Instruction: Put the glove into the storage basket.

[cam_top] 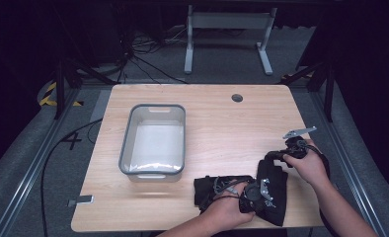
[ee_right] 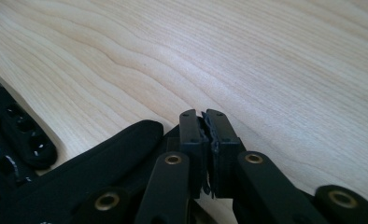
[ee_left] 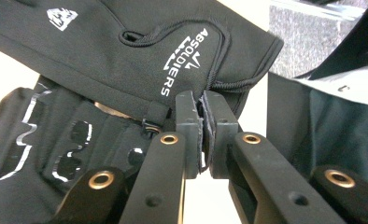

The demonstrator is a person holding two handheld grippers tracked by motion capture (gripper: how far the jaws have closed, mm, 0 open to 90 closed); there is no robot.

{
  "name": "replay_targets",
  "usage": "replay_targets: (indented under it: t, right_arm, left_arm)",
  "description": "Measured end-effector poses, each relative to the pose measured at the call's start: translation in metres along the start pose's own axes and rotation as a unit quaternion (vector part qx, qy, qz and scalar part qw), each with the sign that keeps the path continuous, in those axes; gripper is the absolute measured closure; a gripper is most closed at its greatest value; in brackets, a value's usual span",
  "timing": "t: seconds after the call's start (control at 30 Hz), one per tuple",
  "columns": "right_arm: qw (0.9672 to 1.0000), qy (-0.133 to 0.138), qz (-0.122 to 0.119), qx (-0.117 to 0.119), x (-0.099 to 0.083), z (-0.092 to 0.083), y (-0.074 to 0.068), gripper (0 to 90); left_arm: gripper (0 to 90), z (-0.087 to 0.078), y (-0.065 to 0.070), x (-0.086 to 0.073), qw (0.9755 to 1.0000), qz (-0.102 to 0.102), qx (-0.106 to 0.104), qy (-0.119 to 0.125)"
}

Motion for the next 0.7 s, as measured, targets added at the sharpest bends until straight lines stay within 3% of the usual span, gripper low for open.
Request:
replay_targets:
  t: [0.43, 0.5, 0.7]
  right_arm:
    - [0.9993, 0.033, 0.019, -0.005, 0.004, -0.050, -0.014, 87.0]
    - [0.9991, 0.037, 0.019, -0.004, 0.003, -0.054, -0.017, 87.0]
    - [0.9989, 0.044, 0.013, 0.007, -0.004, -0.059, -0.032, 87.0]
  left_arm:
    - [86.2, -0.051, -0.016, -0.005, 0.9987, -0.019, 0.013, 0.046]
    - [86.2, -0.058, -0.022, -0.011, 0.9986, -0.019, 0.022, 0.045]
    - [86.2, -0.073, -0.038, -0.035, 0.9970, -0.047, 0.043, 0.043]
Point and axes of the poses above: each handheld gripper's, and its own axes: z roughly forward along the jaws, x roughly out of its top, y roughly to its right, the point moved 1 cm from there along z, roughly forward along the jaws, and after that the axes turned 8 degrees about x, right-handed, at the moved point
